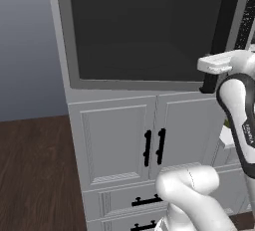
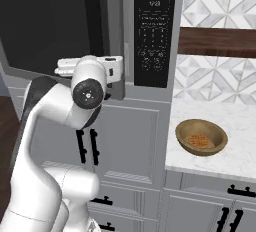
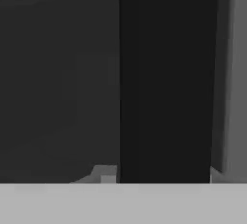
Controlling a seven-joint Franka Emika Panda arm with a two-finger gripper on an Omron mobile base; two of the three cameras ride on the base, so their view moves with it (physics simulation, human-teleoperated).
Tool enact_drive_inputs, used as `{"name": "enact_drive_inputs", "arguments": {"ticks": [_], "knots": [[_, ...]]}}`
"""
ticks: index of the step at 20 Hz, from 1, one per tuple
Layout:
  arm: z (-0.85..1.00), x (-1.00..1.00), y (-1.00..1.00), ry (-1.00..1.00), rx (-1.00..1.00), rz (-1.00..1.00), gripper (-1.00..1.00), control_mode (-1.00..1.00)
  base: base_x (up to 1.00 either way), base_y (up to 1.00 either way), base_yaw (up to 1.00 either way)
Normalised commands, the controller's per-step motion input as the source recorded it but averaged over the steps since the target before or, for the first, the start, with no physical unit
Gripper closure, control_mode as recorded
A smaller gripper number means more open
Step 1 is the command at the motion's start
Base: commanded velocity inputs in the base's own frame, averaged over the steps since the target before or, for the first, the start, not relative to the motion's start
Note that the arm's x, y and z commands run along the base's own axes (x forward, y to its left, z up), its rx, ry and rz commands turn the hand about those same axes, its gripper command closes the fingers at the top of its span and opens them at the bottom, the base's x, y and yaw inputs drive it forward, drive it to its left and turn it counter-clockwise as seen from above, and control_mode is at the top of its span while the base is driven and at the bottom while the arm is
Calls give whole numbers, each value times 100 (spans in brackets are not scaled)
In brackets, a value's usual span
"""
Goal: Open the microwave, place the bowl with waffle inside the microwave, then close the microwave door and turn it on.
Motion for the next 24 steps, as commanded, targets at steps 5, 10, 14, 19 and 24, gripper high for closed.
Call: {"name": "enact_drive_inputs", "arguments": {"ticks": [5,10,14,19,24], "knots": [[14,-99,92,-10,-4,26,100,-100,0,0,0],[12,-100,80,-6,-7,22,100,-100,0,0,0],[1,-100,34,-2,-3,10,-100,-100,0,0,0],[22,-96,-1,-6,0,4,-100,-100,0,0,0],[28,-100,-21,-32,7,0,-100,-100,0,0,0]]}}
